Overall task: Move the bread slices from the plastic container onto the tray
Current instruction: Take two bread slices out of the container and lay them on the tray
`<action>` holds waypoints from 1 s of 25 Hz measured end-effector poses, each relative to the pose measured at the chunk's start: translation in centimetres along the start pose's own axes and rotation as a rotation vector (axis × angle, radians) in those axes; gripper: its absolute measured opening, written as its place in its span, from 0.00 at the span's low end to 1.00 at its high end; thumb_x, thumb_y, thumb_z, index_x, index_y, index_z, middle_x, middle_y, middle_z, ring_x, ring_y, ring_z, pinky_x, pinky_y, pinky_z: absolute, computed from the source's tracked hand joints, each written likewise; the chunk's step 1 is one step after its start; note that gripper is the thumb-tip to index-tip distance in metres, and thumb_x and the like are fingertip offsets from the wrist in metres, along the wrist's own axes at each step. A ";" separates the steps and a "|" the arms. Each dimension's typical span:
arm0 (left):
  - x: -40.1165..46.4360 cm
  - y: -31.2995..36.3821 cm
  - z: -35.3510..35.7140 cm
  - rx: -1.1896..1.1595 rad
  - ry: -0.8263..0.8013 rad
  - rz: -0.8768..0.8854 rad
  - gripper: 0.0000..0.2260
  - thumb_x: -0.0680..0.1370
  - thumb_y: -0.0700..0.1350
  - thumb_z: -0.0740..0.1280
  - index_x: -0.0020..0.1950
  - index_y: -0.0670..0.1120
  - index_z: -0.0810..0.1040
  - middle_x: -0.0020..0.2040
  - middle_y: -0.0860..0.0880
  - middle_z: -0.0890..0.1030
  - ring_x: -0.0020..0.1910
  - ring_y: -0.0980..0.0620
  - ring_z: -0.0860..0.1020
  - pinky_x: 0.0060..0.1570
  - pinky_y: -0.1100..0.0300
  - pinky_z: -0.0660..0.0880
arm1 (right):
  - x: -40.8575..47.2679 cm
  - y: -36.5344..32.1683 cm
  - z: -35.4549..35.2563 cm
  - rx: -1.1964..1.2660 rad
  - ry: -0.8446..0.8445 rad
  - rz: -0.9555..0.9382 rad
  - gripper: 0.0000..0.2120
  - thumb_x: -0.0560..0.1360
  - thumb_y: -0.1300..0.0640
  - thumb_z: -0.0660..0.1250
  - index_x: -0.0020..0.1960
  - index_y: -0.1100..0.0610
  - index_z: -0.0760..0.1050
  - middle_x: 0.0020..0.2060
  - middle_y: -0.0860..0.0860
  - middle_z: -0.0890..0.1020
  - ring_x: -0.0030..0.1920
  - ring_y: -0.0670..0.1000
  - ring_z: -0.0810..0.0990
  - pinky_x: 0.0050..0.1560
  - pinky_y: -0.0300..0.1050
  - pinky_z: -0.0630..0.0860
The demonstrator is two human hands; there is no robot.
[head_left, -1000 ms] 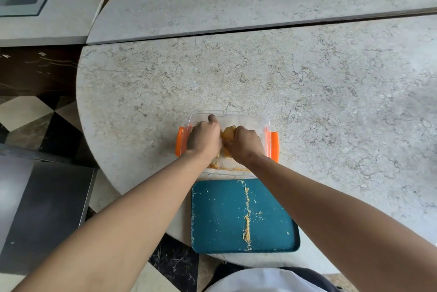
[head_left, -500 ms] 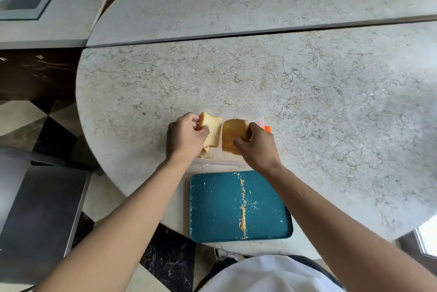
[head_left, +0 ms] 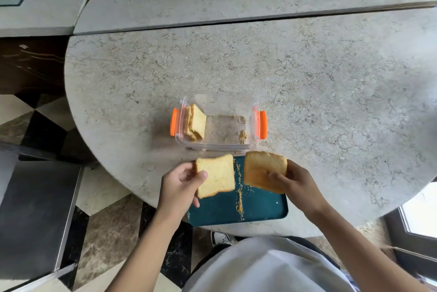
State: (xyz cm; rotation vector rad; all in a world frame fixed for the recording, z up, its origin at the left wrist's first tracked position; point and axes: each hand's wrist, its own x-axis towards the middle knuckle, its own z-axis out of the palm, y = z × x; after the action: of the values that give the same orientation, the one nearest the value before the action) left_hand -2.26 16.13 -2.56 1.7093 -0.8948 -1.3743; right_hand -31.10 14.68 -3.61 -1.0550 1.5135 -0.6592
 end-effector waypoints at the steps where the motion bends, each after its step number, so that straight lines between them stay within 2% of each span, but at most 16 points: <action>1: -0.1 -1.4 0.3 0.020 -0.008 -0.038 0.05 0.74 0.43 0.74 0.49 0.51 0.84 0.45 0.47 0.87 0.29 0.47 0.76 0.20 0.58 0.73 | 0.0 0.9 0.2 -0.015 -0.001 0.036 0.05 0.76 0.57 0.70 0.52 0.53 0.81 0.45 0.54 0.87 0.49 0.59 0.84 0.48 0.55 0.81; 4: 0.2 -4.3 1.4 0.057 0.022 -0.148 0.06 0.75 0.42 0.73 0.50 0.48 0.82 0.45 0.49 0.87 0.31 0.45 0.78 0.21 0.57 0.72 | 0.7 2.6 1.1 -0.030 -0.027 0.102 0.04 0.77 0.56 0.70 0.51 0.52 0.82 0.43 0.50 0.87 0.45 0.52 0.83 0.39 0.38 0.78; 8: 1.5 -5.6 2.2 0.097 0.071 -0.219 0.03 0.76 0.42 0.72 0.49 0.47 0.81 0.40 0.52 0.86 0.25 0.50 0.72 0.19 0.60 0.66 | 2.8 3.4 1.8 -0.121 -0.029 0.183 0.06 0.76 0.54 0.69 0.50 0.56 0.79 0.45 0.58 0.84 0.41 0.53 0.80 0.37 0.47 0.76; 10: 2.2 -5.6 2.3 0.106 0.091 -0.224 0.03 0.76 0.42 0.72 0.49 0.46 0.81 0.38 0.51 0.86 0.22 0.51 0.69 0.18 0.61 0.64 | 3.6 3.4 2.1 -0.165 -0.004 0.186 0.10 0.76 0.54 0.70 0.53 0.58 0.77 0.46 0.55 0.83 0.43 0.54 0.81 0.39 0.50 0.79; 12: 2.6 -5.4 2.2 0.138 0.133 -0.231 0.06 0.76 0.42 0.72 0.51 0.45 0.81 0.39 0.50 0.86 0.23 0.52 0.71 0.19 0.60 0.66 | 3.9 3.2 2.0 -0.227 0.045 0.167 0.17 0.75 0.52 0.71 0.62 0.57 0.74 0.52 0.53 0.82 0.48 0.55 0.82 0.44 0.52 0.81; 14: 2.8 -5.1 2.0 0.251 0.151 -0.218 0.10 0.75 0.44 0.71 0.55 0.45 0.79 0.44 0.53 0.84 0.29 0.51 0.78 0.22 0.58 0.73 | 3.7 3.2 1.9 -0.350 0.093 0.115 0.27 0.75 0.51 0.70 0.71 0.56 0.68 0.57 0.55 0.81 0.52 0.55 0.80 0.46 0.48 0.78; 16: 2.5 -4.9 2.0 0.460 0.126 -0.166 0.15 0.76 0.46 0.70 0.62 0.47 0.77 0.45 0.57 0.80 0.39 0.52 0.81 0.32 0.57 0.78 | 3.3 3.3 1.8 -0.469 0.098 0.063 0.30 0.75 0.51 0.69 0.74 0.57 0.66 0.60 0.56 0.81 0.56 0.56 0.80 0.51 0.50 0.78; 17: 2.4 -4.9 2.1 0.545 0.113 -0.138 0.18 0.76 0.46 0.70 0.65 0.46 0.75 0.44 0.59 0.79 0.40 0.55 0.80 0.35 0.60 0.76 | 3.2 3.4 1.8 -0.526 0.086 0.050 0.29 0.76 0.51 0.68 0.74 0.57 0.66 0.61 0.57 0.80 0.57 0.57 0.79 0.53 0.51 0.78; 19: 2.1 -4.9 2.3 0.630 0.103 -0.111 0.22 0.76 0.46 0.69 0.69 0.45 0.72 0.41 0.62 0.76 0.38 0.60 0.76 0.33 0.64 0.71 | 2.8 3.4 1.8 -0.615 0.071 0.054 0.26 0.77 0.50 0.66 0.72 0.56 0.67 0.61 0.57 0.79 0.56 0.58 0.79 0.55 0.54 0.77; 21: 1.9 -4.8 2.6 0.673 0.102 -0.115 0.23 0.76 0.46 0.68 0.70 0.45 0.70 0.43 0.59 0.77 0.39 0.56 0.76 0.34 0.61 0.71 | 2.7 3.1 1.7 -0.675 0.071 0.063 0.25 0.77 0.51 0.64 0.72 0.55 0.67 0.62 0.57 0.77 0.57 0.59 0.79 0.55 0.55 0.77; 25: 1.3 -4.2 3.1 0.788 0.116 -0.112 0.23 0.77 0.48 0.67 0.70 0.45 0.68 0.60 0.47 0.80 0.56 0.44 0.78 0.46 0.56 0.71 | 2.5 2.3 2.1 -0.760 0.039 0.035 0.26 0.75 0.54 0.64 0.73 0.55 0.67 0.65 0.56 0.74 0.59 0.59 0.78 0.53 0.52 0.76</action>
State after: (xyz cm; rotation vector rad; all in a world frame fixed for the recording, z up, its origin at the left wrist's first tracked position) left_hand -4.85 16.56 -7.31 2.4176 -1.4061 -1.0259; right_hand -29.66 13.84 -7.22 -1.5733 1.8627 -0.0530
